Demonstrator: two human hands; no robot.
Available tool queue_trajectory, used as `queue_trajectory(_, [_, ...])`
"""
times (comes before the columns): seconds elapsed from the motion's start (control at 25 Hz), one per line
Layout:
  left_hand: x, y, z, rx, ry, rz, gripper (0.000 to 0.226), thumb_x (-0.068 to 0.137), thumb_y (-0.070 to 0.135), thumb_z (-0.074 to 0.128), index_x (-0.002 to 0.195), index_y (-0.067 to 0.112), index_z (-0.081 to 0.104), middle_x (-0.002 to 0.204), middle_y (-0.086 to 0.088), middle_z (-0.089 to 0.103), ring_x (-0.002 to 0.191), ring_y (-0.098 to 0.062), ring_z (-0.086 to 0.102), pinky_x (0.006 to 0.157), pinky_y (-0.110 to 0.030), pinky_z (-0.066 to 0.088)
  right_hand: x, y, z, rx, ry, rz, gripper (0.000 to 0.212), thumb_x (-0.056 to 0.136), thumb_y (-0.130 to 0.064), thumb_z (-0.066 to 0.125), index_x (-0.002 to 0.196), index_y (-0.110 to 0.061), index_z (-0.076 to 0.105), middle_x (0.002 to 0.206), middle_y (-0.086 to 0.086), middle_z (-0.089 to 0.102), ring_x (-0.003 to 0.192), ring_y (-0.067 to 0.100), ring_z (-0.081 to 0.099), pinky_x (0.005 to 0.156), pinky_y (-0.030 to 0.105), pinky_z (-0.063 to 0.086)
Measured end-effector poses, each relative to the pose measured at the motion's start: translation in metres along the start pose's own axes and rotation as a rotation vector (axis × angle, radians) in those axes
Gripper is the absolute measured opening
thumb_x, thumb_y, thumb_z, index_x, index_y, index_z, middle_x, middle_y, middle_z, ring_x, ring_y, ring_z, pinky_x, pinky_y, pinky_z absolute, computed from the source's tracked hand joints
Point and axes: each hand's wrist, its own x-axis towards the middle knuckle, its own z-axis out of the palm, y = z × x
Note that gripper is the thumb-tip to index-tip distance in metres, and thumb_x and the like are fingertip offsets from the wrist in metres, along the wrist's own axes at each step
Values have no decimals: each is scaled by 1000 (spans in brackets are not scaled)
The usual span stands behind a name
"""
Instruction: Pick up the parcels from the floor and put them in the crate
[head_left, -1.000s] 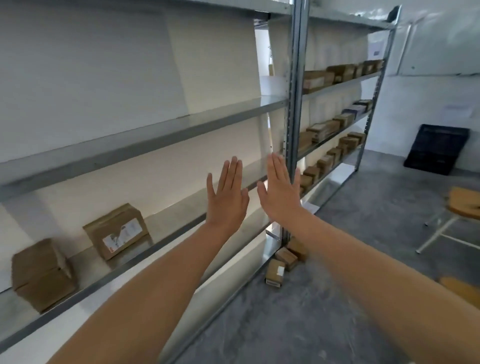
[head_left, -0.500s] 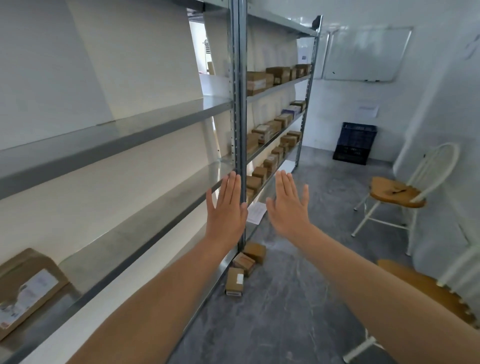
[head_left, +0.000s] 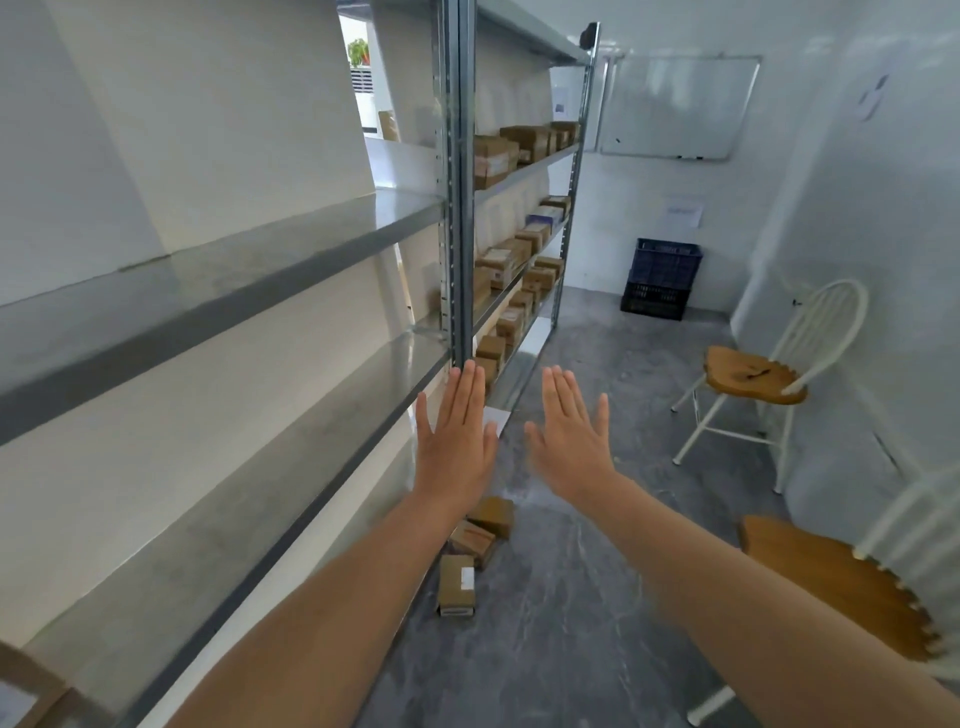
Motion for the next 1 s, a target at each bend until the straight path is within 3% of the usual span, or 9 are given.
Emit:
queue_trajectory(0.24, [32,5,23,-37,7,36,63,101,43,16,154,23,-11,162,6,-14,148,-11,-18,118,-48,-7,25,12,-4,2,-4,22,68,104,-38,24,156,-16,-13,164,-3,-15,149,12,-20,114,47,-20])
queue_trajectory(0.36, [46,29,35,-44,7,52,64,104,40,25,156,22,-7,164,6,-11,147,-9,-21,113,-41,-22,36,31,-2,22,-19,35,67,105,-38,24,156,-15,-13,164,-3,-16,149,12,-20,114,47,-20])
queue_trajectory(0.64, [96,102,71,-17,-11,124,64,104,44,26,156,23,-5,164,6,-9,147,-8,-20,120,-48,-2,77,106,0,50,-1,14,67,105,-37,24,156,-14,-12,165,-1,-14,150,15,-18,118,51,-13])
queue_trajectory(1.0, [169,208,134,-89,-64,89,63,104,38,24,155,23,-10,161,10,-17,146,-6,-22,121,-48,-6,140,262,-10,79,-21,106,66,105,-39,23,156,-14,-11,165,-2,-13,150,13,-17,117,50,-15])
